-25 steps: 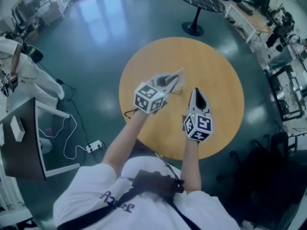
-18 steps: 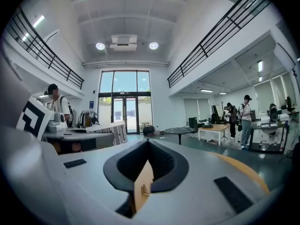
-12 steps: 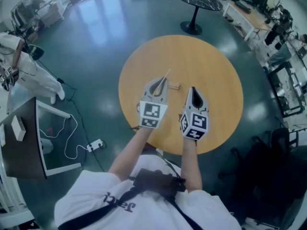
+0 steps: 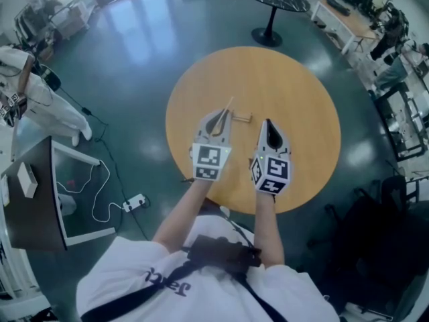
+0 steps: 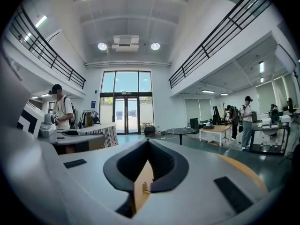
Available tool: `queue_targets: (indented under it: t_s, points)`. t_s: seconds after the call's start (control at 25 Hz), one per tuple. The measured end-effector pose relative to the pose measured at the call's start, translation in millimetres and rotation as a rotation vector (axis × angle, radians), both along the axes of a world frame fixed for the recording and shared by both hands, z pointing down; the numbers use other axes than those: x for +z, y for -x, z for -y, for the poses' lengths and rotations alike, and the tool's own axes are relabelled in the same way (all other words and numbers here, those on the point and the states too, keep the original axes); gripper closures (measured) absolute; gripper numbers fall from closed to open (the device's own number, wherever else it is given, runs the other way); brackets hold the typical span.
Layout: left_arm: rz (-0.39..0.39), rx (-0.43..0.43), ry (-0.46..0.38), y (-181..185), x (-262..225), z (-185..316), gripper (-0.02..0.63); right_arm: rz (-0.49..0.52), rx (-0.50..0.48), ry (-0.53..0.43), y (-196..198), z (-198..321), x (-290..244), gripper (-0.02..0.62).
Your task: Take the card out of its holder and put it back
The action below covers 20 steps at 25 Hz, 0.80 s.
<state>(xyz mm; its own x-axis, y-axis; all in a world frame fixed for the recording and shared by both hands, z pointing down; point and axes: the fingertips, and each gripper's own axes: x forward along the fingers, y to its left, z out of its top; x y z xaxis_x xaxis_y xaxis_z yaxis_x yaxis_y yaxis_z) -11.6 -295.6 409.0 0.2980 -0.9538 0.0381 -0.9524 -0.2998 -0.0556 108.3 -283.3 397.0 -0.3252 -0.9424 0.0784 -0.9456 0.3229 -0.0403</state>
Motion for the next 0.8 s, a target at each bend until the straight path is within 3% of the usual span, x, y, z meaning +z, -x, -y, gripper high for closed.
queue_targets:
  t_s: [0.56, 0.8]
  points:
    - [0.021, 0.035, 0.084, 10, 40, 6, 0.578, 0.031, -0.025, 0.099, 8, 1, 42, 0.589]
    - [-0.004, 0.108, 0.092, 7, 52, 18, 0.578, 0.033, 0.025, 0.119, -12, 7, 51, 0.589]
